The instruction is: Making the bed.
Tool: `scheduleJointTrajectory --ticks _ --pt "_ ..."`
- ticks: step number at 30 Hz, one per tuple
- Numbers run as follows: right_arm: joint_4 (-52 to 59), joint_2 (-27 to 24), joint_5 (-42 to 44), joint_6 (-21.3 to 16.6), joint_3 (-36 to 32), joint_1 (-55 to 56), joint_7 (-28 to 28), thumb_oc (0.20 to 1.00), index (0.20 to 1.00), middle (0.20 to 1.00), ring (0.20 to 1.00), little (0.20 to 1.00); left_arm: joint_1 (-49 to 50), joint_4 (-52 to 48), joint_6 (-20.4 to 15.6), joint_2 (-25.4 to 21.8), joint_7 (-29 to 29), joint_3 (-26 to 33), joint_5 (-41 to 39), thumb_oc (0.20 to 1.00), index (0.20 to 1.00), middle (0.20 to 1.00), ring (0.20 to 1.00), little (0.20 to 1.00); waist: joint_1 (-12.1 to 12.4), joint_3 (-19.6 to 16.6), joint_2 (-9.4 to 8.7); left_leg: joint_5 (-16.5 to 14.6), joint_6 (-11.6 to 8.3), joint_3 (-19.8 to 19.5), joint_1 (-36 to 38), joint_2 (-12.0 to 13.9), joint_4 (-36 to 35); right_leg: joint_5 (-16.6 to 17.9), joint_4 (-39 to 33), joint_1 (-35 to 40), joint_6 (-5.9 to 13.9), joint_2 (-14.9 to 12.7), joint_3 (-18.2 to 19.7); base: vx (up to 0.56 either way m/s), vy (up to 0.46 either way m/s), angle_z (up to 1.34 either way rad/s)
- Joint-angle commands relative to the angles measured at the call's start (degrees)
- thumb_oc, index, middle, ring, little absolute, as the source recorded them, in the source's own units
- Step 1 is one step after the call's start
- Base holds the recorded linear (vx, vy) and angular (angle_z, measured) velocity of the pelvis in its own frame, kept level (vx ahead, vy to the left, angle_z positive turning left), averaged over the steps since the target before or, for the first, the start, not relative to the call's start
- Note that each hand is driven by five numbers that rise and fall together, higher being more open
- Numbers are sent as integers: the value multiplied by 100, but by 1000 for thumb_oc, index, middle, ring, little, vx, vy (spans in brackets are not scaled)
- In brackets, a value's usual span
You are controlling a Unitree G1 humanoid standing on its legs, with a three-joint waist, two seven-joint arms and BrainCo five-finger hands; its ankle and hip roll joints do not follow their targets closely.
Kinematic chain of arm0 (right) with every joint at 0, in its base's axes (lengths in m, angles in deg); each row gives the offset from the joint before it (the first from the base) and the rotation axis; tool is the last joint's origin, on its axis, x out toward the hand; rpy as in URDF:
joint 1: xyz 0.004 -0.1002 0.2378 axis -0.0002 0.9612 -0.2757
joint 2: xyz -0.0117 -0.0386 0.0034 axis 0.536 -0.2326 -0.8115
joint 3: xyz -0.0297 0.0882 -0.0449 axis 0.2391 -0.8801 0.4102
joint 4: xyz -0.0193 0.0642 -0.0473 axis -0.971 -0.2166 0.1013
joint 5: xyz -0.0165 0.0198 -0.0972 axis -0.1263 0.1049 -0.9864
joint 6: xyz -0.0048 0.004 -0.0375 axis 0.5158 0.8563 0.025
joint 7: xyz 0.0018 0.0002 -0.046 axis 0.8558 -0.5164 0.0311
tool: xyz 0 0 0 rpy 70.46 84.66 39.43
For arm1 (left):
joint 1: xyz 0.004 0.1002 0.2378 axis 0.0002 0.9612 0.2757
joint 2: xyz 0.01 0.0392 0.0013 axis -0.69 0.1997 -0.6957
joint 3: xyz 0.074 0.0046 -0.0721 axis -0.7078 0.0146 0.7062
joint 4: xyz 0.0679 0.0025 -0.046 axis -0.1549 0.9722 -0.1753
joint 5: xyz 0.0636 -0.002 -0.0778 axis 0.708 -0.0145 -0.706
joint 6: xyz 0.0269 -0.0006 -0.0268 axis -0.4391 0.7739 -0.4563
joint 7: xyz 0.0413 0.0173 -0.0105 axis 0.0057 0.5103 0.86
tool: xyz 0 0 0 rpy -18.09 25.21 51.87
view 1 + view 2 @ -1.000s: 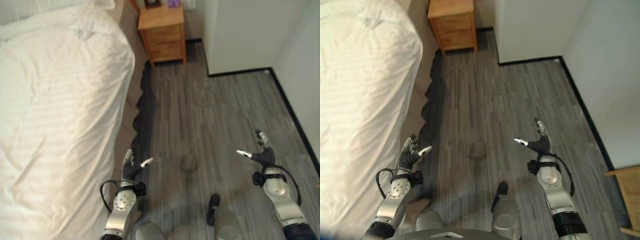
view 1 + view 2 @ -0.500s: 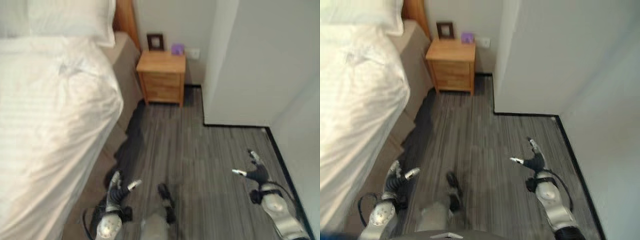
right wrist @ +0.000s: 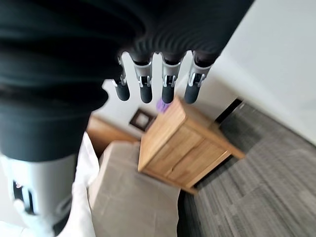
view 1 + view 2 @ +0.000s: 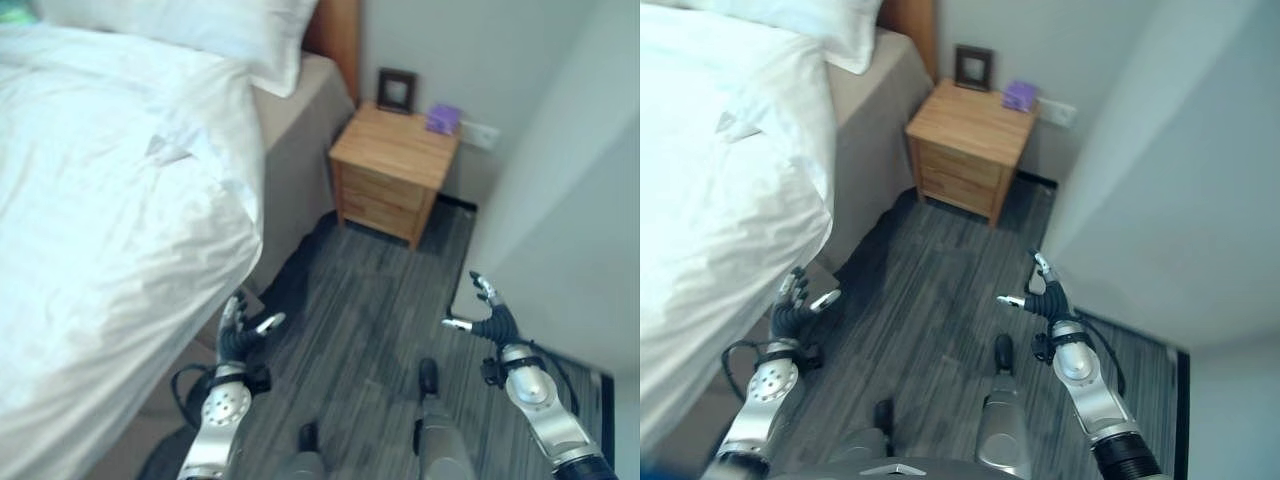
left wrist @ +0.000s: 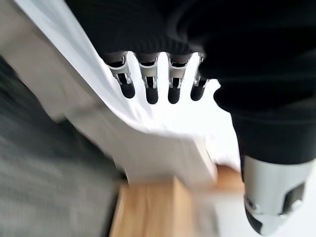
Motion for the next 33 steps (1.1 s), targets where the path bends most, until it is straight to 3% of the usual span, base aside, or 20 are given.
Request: scheduleJointTrajectory --ticks 1,3,4,5,8,10,11,12,13,15,17,19,22,23,27,28,29,30,32,33 --pt "416 -373 40 -228 -296 -112 -64 1000 1000 1000 1000 1000 -169 -424 -338 74 -13 -37 -195 1000 1000 1000 1000 1000 -211 46 70 157 -578 1158 -217 487 1874 472 -343 332 182 -396 -471 171 -380 146" --pt "394 -392 153 -237 -400 -118 -138 1000 1000 1000 1000 1000 -135 -443 -343 36 -46 24 -255 1000 1000 1000 1000 1000 -215 22 91 278 -524 1931 -465 948 2193 223 -387 664 -29 -333 -973 238 -264 101" --pt "394 -391 154 -238 -398 -120 -137 1000 1000 1000 1000 1000 -132 -450 -339 34 -46 28 -256 1000 1000 1000 1000 1000 -225 6 73 325 -517 1930 -481 926 2154 256 -412 650 -40 -346 -980 285 -228 124" --pt "429 -413 207 -181 -482 -95 -107 1000 1000 1000 1000 1000 -62 -508 -308 -45 -164 121 -226 1000 1000 1000 1000 1000 -179 -16 88 124 -420 2598 -671 980 2063 62 -427 964 -96 -359 -1371 252 -170 101" --pt "439 -430 202 -147 -497 -133 -61 1000 1000 1000 1000 1000 -62 -460 -254 -107 -225 222 -239 1000 1000 1000 1000 1000 -38 -74 184 258 -447 3461 -1036 1051 1441 -253 -457 1343 -54 -368 -1907 308 -82 106" --pt "392 -450 168 -102 -500 -171 -69 1000 1000 1000 1000 1000 -67 -412 -196 -127 -252 295 -238 1000 1000 1000 1000 1000 11 -144 284 674 -475 4195 -1075 1296 964 -434 -494 1662 -6 -324 -2358 241 0 43" --pt "381 -455 166 -99 -505 -171 -68 1000 1000 1000 1000 1000 -59 -425 -183 -121 -259 291 -235 1000 1000 1000 1000 1000 -21 -139 287 750 -513 4157 -1022 1258 839 -459 -534 1729 -12 -302 -2402 290 44 123" --pt "357 -493 122 -64 -492 -231 -76 1000 1000 1000 1000 1000 -22 -404 -99 -121 -319 315 -192 1000 1000 1000 1000 1000 25 -260 359 1135 -504 4701 -1071 1414 286 -585 -619 2122 37 -233 -2829 363 51 117" --pt "392 -522 129 -67 -471 -264 -52 1000 1000 1000 1000 1000 -13 -378 -79 -132 -326 336 -166 1000 1000 1000 1000 1000 98 -295 349 1221 -457 4948 -1189 1549 235 -624 -608 2275 38 -240 -2951 480 90 98" --pt "433 -537 143 -61 -471 -277 -31 1000 1000 1000 1000 1000 20 -385 -50 -147 -349 348 -137 1000 1000 1000 1000 1000 98 -339 340 1338 -494 4885 -1249 1616 130 -703 -613 2465 64 -210 -3044 350 72 70" --pt "532 -509 21 -58 -302 -325 127 1000 1000 1000 1000 1000 225 -400 42 -173 -450 421 -134 1000 1000 1000 1000 1000 274 -513 332 1488 -442 4479 -1106 1379 -259 -650 -265 2711 240 -308 -3123 527 176 63" --pt "558 -490 -124 -56 -284 -381 155 1000 1000 1000 1000 1000 285 -381 88 -291 -470 494 -49 1000 1000 1000 1000 1000 319 -531 171 1309 -204 4538 -881 1068 -355 -534 718 2608 283 -652 -3137 377 165 20" --pt "480 -374 -174 -9 -134 -662 117 1000 1000 1000 1000 1000 63 -179 165 -604 -315 520 55 1000 1000 1000 1000 1000 245 -401 -57 967 90 4528 -450 603 -665 335 2125 2015 538 -1208 -2873 268 100 80" --pt "509 -408 -182 -17 -94 -798 88 1000 1000 1000 1000 1000 -22 -246 123 -782 -267 576 52 1000 1000 1000 1000 1000 212 -351 -101 889 99 4454 -253 598 -776 381 2234 1618 514 -1347 -2790 335 -116 90" --pt "506 -514 -202 19 -105 -1004 10 1000 1000 1000 1000 1000 -148 -314 82 -969 -278 643 -65 1000 1000 1000 1000 1000 160 -282 -202 886 -64 4243 -80 692 -846 64 1516 1301 354 -1299 -2758 266 -197 70" --pt "473 -549 -180 24 -122 -1046 -8 1000 1000 1000 1000 1000 -171 -303 70 -1021 -292 670 -94 1000 1000 1000 1000 1000 114 -261 -234 894 -185 4153 1 748 -886 22 939 1168 327 -1230 -2730 336 -320 81" --pt "418 -577 -72 71 -210 -1095 -62 1000 1000 1000 1000 1000 -206 -267 45 -1058 -292 724 -136 1000 1000 1000 1000 1000 29 -262 -271 832 -377 3945 153 780 -963 95 16 965 409 -1167 -2522 481 -403 80" --pt "389 -596 -55 84 -248 -1132 -78 1000 1000 1000 1000 1000 -227 -219 39 -1100 -292 780 -126 1000 1000 1000 1000 1000 -32 -258 -277 816 -469 3878 231 821 -975 306 -390 878 471 -1144 -2415 493 -348 82" --pt "367 -615 -46 110 -367 -1153 -106 1000 1000 1000 1000 1000 -225 -100 43 -1109 -304 921 -70 1000 1000 1000 1000 1000 -132 -269 -293 746 -640 3786 460 903 -961 719 -952 626 603 -1248 -2251 405 -247 67" --pt "367 -612 -48 109 -364 -1153 -104 1000 1000 1000 1000 1000 -224 -92 40 -1108 -311 928 -61 1000 1000 1000 1000 1000 -127 -275 -289 720 -664 3772 484 898 -975 728 -994 655 619 -1235 -2235 316 -210 55"
